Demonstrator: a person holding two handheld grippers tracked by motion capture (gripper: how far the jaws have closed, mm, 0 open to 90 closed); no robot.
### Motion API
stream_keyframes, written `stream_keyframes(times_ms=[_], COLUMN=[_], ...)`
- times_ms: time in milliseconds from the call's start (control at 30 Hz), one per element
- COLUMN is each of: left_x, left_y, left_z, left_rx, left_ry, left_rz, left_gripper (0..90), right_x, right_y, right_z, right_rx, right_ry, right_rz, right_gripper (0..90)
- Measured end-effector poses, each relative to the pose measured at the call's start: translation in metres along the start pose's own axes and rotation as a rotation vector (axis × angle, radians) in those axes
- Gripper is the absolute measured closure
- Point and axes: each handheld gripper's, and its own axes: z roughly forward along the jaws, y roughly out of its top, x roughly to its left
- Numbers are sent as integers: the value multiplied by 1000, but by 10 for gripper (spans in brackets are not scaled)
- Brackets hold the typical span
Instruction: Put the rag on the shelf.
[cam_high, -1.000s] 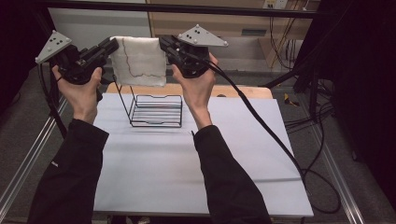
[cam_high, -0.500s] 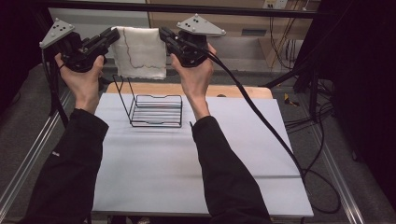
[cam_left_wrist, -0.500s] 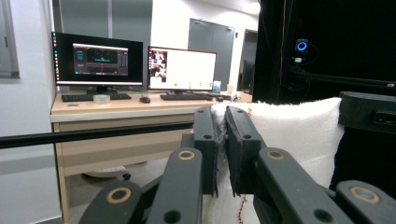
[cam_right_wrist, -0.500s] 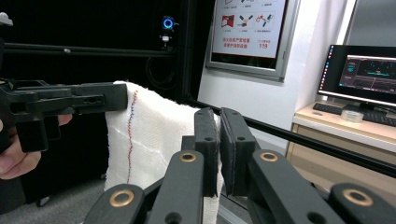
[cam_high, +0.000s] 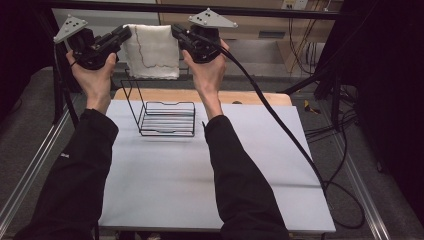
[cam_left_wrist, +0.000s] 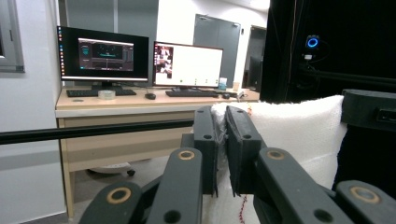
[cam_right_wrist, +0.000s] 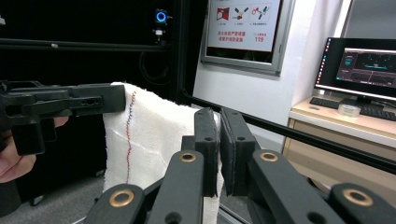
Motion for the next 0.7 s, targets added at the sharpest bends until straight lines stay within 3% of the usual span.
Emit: stream_keyframes(times_ms=[700], left_x=[14], left_y=[-23], left_z=[11], left_rx=[45], left_ry=[19], left_rz=[-5], left_gripper=[831], right_x=[-6], right_y=[-14], right_z=[21], right_rx=[63], right_ry=[-2], right_rz=[-18], right_gripper=[863])
